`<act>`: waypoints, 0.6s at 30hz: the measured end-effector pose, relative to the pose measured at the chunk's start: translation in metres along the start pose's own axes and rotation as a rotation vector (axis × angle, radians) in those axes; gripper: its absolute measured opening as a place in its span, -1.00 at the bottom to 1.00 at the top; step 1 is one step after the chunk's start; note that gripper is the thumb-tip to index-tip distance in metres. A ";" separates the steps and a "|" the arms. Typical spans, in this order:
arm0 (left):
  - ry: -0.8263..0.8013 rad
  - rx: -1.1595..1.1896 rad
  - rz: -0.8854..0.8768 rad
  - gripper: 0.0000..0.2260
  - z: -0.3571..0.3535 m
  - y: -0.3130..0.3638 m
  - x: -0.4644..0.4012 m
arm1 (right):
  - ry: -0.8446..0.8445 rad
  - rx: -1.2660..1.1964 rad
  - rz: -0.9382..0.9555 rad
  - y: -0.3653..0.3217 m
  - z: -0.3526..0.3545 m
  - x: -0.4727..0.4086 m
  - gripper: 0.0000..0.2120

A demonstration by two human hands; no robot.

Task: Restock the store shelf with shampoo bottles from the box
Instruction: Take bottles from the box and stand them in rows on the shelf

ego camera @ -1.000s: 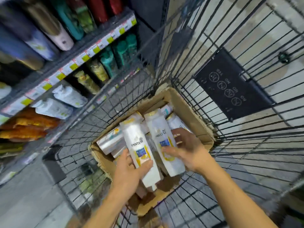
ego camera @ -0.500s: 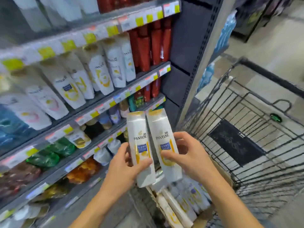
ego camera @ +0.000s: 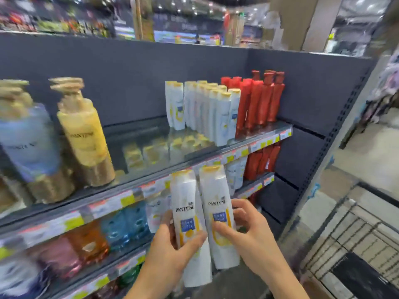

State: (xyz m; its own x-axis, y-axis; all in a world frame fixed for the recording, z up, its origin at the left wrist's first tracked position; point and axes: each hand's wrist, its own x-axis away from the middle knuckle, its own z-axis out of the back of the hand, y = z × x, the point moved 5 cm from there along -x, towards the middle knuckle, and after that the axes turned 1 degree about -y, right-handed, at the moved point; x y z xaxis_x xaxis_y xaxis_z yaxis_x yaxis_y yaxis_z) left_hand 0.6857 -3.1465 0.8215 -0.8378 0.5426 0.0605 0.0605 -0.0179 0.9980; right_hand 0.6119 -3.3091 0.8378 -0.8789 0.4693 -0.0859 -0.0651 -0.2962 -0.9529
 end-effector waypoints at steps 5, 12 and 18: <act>0.084 -0.023 -0.021 -0.39 0.048 0.036 -0.018 | -0.022 -0.096 0.063 -0.041 -0.039 -0.036 -0.70; 0.130 -0.099 -0.114 -0.55 0.073 0.072 -0.057 | 0.052 -0.125 0.117 -0.067 -0.047 -0.123 -0.70; 0.239 -0.207 -0.124 -0.55 0.073 0.094 -0.112 | 0.057 -0.093 0.157 -0.055 -0.046 -0.230 -0.63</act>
State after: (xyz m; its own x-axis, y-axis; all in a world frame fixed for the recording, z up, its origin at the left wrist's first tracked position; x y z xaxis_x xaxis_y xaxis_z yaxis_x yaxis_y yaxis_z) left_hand 0.8250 -3.1473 0.9074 -0.9368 0.3397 -0.0834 -0.1405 -0.1471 0.9791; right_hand 0.8392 -3.3621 0.8963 -0.8466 0.4704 -0.2492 0.1167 -0.2928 -0.9490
